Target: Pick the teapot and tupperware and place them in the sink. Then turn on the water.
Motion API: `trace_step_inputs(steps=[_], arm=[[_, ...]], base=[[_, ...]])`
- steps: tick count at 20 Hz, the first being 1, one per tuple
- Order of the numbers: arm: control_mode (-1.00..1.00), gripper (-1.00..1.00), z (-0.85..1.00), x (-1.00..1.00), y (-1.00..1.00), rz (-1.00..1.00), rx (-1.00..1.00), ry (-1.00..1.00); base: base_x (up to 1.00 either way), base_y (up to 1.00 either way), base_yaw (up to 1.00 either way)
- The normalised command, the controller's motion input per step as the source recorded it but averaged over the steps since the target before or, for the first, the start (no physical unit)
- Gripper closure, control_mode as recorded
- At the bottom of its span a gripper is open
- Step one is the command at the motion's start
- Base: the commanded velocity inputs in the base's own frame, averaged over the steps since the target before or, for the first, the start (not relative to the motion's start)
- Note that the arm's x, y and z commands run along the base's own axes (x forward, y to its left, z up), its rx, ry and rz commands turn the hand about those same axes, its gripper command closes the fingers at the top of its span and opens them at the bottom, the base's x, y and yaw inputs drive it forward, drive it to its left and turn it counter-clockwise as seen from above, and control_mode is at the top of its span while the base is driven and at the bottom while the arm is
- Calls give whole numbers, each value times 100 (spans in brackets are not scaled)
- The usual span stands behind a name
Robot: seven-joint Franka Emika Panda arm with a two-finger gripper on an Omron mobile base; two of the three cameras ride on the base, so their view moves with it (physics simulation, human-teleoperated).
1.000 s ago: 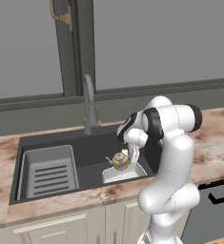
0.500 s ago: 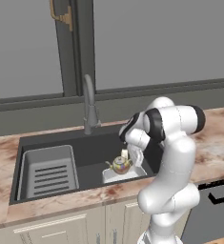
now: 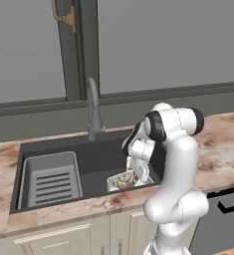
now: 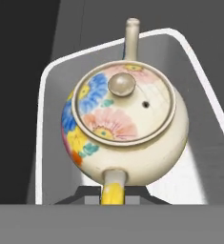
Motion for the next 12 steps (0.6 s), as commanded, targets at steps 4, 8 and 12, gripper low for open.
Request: trace_step_inputs(steps=[4, 8, 12], arm=[[-100, 100, -22, 12, 12, 8, 0, 2], [-100, 100, -27, 23, 8, 7, 0, 0], [-100, 100, -38, 21, 1, 5, 0, 0]], base=[[0, 0, 0], [0, 0, 0], [0, 0, 0]])
